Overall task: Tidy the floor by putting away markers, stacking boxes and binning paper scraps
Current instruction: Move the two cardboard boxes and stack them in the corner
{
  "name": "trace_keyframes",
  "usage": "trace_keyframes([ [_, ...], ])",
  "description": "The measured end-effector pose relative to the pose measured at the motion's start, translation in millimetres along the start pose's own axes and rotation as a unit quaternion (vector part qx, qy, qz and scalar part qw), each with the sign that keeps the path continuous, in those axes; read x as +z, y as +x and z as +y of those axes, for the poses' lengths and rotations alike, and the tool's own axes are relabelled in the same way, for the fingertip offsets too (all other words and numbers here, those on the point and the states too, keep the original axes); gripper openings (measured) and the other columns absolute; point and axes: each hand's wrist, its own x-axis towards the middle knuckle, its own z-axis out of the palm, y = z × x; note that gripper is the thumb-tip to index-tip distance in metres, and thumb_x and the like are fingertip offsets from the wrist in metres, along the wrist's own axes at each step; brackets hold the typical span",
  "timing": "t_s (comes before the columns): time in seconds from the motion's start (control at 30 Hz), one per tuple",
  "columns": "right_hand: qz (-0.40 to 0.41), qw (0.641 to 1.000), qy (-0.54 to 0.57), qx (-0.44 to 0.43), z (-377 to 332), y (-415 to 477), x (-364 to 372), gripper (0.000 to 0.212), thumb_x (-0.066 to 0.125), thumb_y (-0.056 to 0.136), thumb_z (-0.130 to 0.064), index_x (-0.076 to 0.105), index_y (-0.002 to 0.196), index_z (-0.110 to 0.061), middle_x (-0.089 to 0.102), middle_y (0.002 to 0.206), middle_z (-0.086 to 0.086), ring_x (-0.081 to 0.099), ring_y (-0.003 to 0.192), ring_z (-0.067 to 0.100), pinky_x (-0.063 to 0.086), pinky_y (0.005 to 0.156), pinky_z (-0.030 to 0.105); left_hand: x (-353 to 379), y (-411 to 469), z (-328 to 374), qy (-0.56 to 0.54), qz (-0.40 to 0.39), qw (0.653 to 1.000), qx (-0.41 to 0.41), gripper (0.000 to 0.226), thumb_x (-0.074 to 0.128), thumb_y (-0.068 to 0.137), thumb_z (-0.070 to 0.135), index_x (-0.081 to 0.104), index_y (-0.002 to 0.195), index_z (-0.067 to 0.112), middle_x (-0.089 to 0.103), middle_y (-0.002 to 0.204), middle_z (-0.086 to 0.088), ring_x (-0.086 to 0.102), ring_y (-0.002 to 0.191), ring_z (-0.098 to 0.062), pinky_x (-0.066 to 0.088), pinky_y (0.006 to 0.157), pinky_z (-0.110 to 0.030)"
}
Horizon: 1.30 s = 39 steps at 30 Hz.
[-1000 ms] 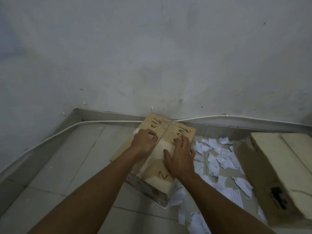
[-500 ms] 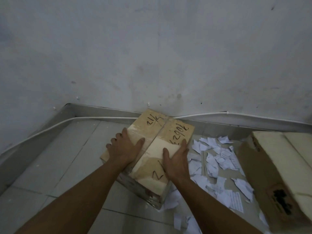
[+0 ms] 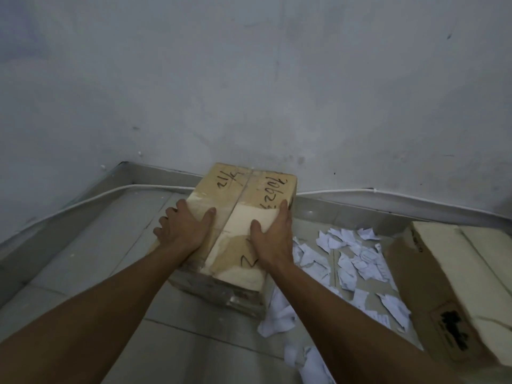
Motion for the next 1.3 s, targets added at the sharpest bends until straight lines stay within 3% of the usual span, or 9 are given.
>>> trace_keyframes([
  [0.27,-0.093,0.995,0.018,-0.036,-45,-22,62,0.086,0.058,0.093,-0.023,0.001,0.157,-0.015,0.013,0.163,0.008,0.023,0.146,0.028,0.024,0.117,0.036,-66,12,-78,-0.014,0.029,0.997,-0.066,0.081,0.046,0.084,0.072,0.037,0.141,0.015,0.046,0.142,-0.02,0.045,0.127,-0.043,0.035,0.104,-0.056],
  [0.43,-0.153,0.987,0.017,-0.038,-52,-36,107,0.087,0.061,0.089,-0.022,0.006,0.157,-0.017,0.024,0.16,0.007,0.033,0.141,0.029,0.032,0.115,0.039,-84,8,-134,-0.034,0.016,0.994,-0.101,0.081,0.052,0.085,0.066,0.035,0.143,0.014,0.046,0.143,-0.018,0.047,0.128,-0.042,0.039,0.104,-0.055],
  [0.63,-0.224,0.974,0.011,-0.031,-50,-45,151,0.09,0.062,0.087,-0.021,0.006,0.157,-0.017,0.024,0.161,0.005,0.032,0.143,0.026,0.031,0.115,0.035,-91,5,-185,-0.023,0.026,0.99,-0.137,0.079,0.057,0.083,0.064,0.037,0.139,0.012,0.049,0.138,-0.019,0.049,0.124,-0.041,0.042,0.101,-0.054],
  [0.87,-0.276,0.956,-0.058,-0.074,-44,-43,168,0.07,0.059,0.088,-0.016,0.028,0.151,-0.011,0.033,0.155,0.008,0.037,0.137,0.026,0.031,0.108,0.029,-82,8,-213,-0.004,-0.007,0.988,-0.153,0.08,0.059,0.083,0.061,0.036,0.143,0.014,0.043,0.144,-0.019,0.044,0.129,-0.041,0.039,0.105,-0.055],
  [1.0,-0.276,0.947,-0.105,-0.127,-42,-42,165,0.061,0.057,0.091,-0.017,0.034,0.146,-0.008,0.03,0.153,0.01,0.041,0.133,0.029,0.033,0.105,0.029,-83,3,-215,0.041,-0.06,0.991,-0.115,0.084,0.057,0.078,0.07,0.036,0.141,0.018,0.035,0.148,-0.019,0.037,0.133,-0.043,0.033,0.107,-0.06],
  [1.13,-0.282,0.923,-0.182,-0.189,-42,-46,161,0.058,0.051,0.095,-0.024,0.032,0.147,-0.007,0.014,0.16,0.013,0.033,0.14,0.034,0.035,0.113,0.044,-94,-15,-217,0.121,-0.21,0.97,-0.016,0.129,0.046,0.05,0.097,0.012,0.153,0.027,0.0,0.164,-0.007,0.004,0.15,-0.033,0.016,0.114,-0.065],
  [1.2,-0.295,0.907,-0.219,-0.207,-43,-49,161,0.059,0.049,0.096,-0.027,0.029,0.148,-0.008,0.006,0.163,0.015,0.024,0.145,0.035,0.032,0.115,0.045,-97,-29,-218,0.153,-0.253,0.955,0.03,0.143,0.045,0.033,0.102,0.004,0.153,0.035,-0.007,0.164,0.0,-0.004,0.15,-0.029,0.012,0.113,-0.067],
  [1.3,-0.312,0.89,-0.248,-0.224,-49,-51,162,0.058,0.05,0.095,-0.03,0.034,0.146,-0.007,0.013,0.162,0.015,0.022,0.145,0.036,0.03,0.116,0.046,-96,-46,-218,0.183,-0.231,0.948,0.116,0.124,0.061,0.047,0.09,0.011,0.15,0.041,0.006,0.164,0.003,0.01,0.149,-0.025,0.018,0.11,-0.061],
])
